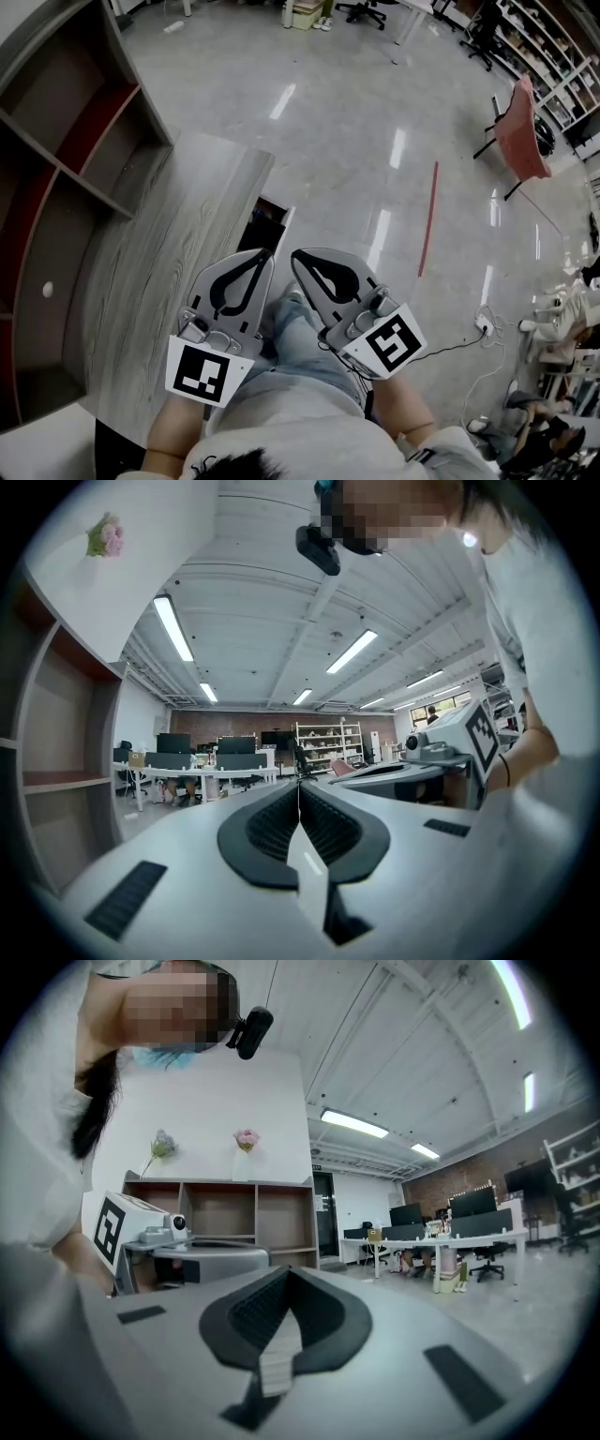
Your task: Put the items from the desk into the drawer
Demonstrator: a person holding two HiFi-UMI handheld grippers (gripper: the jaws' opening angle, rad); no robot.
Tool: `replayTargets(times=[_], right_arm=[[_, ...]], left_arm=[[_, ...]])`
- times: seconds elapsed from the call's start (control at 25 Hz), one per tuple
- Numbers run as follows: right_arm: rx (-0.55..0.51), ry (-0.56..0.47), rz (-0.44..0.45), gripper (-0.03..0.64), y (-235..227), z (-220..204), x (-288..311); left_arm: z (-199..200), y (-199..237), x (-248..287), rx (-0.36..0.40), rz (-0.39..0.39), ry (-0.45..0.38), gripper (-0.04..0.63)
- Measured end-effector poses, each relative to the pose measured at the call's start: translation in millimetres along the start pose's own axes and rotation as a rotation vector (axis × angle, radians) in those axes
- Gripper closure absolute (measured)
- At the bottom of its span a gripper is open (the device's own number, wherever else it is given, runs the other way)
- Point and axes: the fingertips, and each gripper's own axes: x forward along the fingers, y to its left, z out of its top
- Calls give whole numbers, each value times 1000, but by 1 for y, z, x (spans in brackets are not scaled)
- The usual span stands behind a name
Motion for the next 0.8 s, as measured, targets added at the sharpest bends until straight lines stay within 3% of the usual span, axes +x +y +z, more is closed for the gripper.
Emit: replayTargets(times=[0.8], right_arm=[[0, -47, 73, 609, 35, 24, 6]], left_arm=[[2, 5, -29, -11, 61, -24, 584]])
